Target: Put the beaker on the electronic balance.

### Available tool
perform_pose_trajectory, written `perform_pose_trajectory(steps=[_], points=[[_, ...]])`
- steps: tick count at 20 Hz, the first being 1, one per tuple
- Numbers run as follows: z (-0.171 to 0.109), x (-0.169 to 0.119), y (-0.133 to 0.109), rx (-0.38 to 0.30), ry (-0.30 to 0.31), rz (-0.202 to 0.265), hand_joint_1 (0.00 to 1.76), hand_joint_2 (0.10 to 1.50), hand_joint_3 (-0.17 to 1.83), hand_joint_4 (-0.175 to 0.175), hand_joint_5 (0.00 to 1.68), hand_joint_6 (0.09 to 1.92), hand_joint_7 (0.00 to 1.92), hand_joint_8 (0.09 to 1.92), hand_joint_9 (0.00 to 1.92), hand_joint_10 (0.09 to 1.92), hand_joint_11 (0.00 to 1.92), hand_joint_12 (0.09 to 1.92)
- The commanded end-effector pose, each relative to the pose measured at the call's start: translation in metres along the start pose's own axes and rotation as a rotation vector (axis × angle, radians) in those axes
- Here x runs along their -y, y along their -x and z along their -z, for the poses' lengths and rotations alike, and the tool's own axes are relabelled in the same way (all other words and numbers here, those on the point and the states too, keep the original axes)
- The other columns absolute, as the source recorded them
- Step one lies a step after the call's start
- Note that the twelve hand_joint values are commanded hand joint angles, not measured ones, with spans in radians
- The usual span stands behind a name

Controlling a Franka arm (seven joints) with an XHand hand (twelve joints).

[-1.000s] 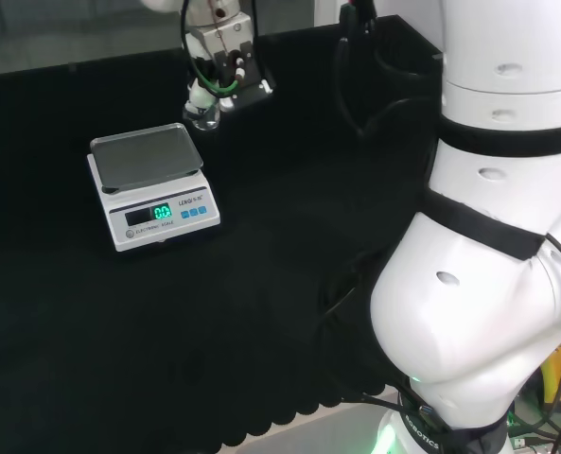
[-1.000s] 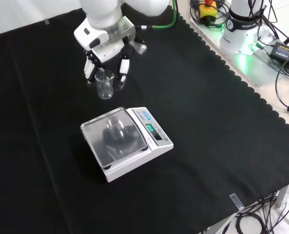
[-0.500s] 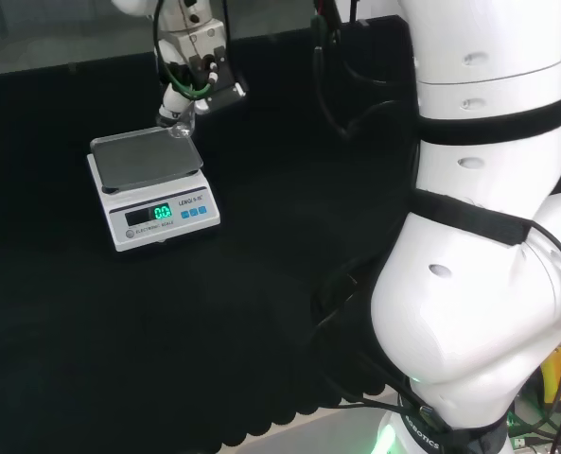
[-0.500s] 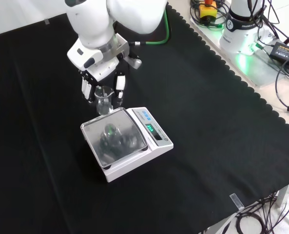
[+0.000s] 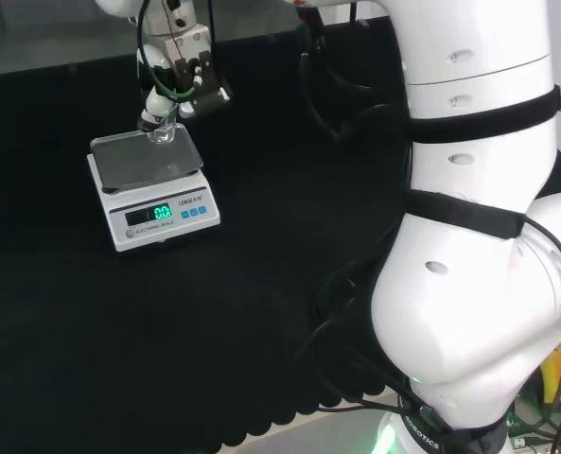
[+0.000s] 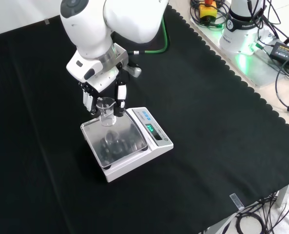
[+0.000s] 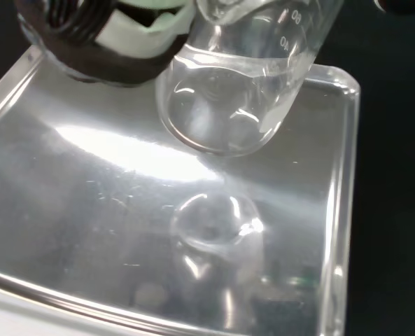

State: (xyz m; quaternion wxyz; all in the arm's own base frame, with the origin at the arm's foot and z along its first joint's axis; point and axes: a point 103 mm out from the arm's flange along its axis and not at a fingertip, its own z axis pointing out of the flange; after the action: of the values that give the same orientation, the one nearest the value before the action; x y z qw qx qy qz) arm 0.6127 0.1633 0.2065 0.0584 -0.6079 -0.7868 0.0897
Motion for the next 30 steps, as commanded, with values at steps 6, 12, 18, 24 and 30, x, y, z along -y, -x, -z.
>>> perform_pose_trajectory(steps=[6, 12, 18, 24, 30], points=[[-0.010, -0.022, -0.023, 0.038, -0.061, 0.052, 1.09, 0.92, 0.03, -0.175, 1.02, 0.68, 1.24, 0.65, 1.73, 0.09, 1.71, 0.36], [-0.013, -0.032, -0.030, 0.070, -0.100, 0.069, 1.09, 0.92, 0.03, -0.175, 1.01, 0.69, 1.24, 0.65, 1.73, 0.09, 1.71, 0.36], [-0.018, -0.039, -0.034, 0.090, -0.137, 0.074, 1.09, 0.92, 0.03, -0.175, 1.01, 0.69, 1.24, 0.65, 1.73, 0.09, 1.71, 0.36], [-0.020, -0.038, -0.032, 0.118, -0.191, 0.070, 1.10, 0.91, 0.03, -0.175, 1.01, 0.69, 1.24, 0.65, 1.73, 0.09, 1.71, 0.36], [-0.019, -0.038, -0.033, 0.142, -0.196, 0.060, 1.10, 0.91, 0.03, -0.175, 1.00, 0.69, 1.23, 0.65, 1.73, 0.09, 1.70, 0.36]])
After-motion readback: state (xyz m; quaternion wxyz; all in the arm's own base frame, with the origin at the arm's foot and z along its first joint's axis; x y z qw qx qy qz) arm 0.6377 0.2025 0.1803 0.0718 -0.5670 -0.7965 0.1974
